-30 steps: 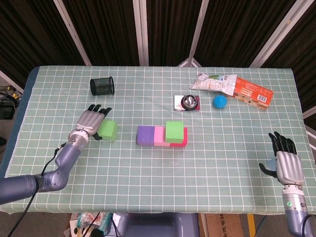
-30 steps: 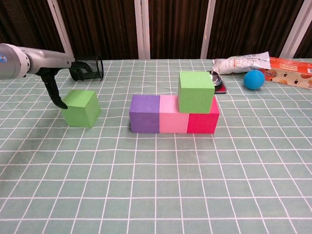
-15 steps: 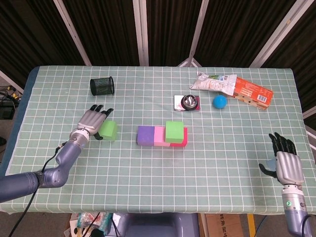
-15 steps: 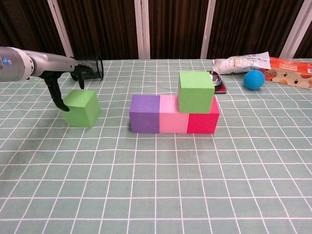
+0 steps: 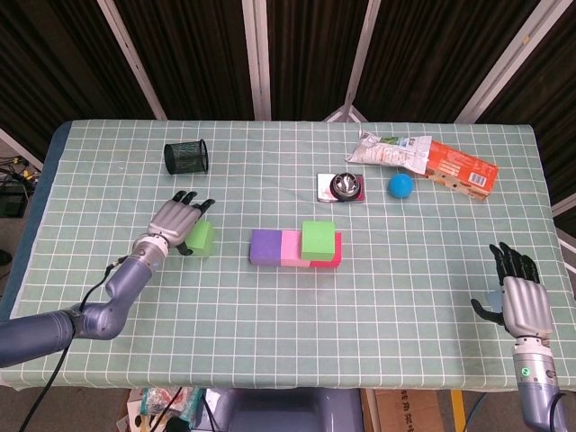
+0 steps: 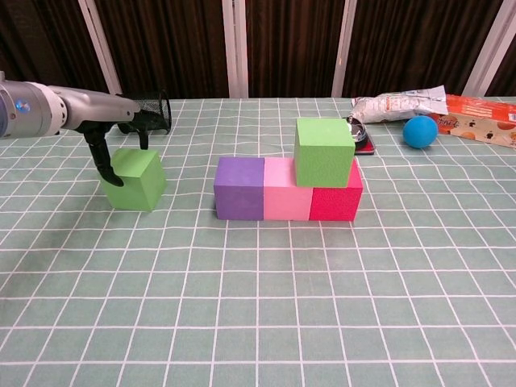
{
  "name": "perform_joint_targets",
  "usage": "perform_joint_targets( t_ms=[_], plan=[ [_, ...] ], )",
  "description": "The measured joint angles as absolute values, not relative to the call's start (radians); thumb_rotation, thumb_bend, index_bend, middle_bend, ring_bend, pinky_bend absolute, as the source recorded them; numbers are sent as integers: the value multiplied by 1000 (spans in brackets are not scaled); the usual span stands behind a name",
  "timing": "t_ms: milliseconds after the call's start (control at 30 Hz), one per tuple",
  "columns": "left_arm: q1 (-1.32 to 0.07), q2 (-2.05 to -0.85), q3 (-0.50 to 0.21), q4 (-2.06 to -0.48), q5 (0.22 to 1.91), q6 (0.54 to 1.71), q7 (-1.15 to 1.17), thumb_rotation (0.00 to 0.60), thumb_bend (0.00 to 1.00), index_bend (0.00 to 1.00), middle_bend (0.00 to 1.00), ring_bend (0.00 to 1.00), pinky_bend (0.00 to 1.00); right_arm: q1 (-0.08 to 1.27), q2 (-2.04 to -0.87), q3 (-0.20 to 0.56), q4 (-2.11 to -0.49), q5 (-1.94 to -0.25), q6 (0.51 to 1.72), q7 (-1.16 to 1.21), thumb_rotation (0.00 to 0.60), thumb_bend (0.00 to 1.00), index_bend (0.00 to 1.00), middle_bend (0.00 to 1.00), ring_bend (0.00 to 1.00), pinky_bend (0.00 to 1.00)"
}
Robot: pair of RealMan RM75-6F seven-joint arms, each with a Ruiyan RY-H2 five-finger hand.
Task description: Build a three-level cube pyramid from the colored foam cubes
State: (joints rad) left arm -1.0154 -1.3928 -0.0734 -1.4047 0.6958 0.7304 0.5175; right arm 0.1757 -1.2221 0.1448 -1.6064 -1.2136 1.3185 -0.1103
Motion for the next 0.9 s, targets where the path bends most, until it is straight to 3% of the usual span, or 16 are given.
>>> perform_joint_targets(
  t_ms=[300,600,900],
  plan=[
    [-1005,-1396,-67,-1393,730,723,478,600,261,10,386,47,14,175,-1222,147,-1608,-1209,1316,-108,600,253,0,0,0,0],
    [-996,-1380,-64,-1425,717,743,472,600,263,18,379,47,14,173,-1221,149,-1610,-1207,1314,-104,600,253,0,0,0,0],
    [-1001,-1314,-81,-1558,683,801,496,600,263,22,388,47,14,174,-1219,149,-1616,-1205,1308,-98,600,253,0,0,0,0]
  ],
)
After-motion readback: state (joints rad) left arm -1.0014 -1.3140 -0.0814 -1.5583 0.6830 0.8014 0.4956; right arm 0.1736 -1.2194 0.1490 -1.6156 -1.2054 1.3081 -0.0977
